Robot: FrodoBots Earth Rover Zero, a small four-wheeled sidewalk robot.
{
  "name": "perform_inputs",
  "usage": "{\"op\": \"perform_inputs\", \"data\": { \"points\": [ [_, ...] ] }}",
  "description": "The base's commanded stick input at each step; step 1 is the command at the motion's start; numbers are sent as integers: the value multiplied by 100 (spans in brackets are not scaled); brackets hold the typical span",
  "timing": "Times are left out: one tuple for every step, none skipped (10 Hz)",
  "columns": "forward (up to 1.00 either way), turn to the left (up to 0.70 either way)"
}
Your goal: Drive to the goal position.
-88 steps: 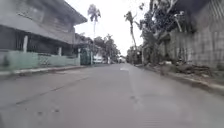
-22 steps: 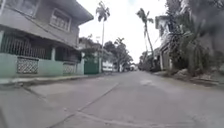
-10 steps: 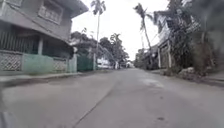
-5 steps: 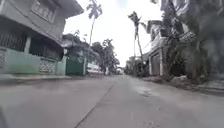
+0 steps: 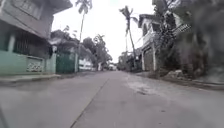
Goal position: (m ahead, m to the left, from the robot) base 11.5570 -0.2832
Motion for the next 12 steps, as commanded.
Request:
{"op": "perform_inputs", "data": {
  "points": [
    [70, -35],
    [70, -35],
    [70, -32],
    [70, -26],
    [70, -19],
    [70, -12],
    [70, -5],
    [70, 0],
    [70, 0],
    [70, 0],
    [70, 0],
    [70, 0]
  ]
}}
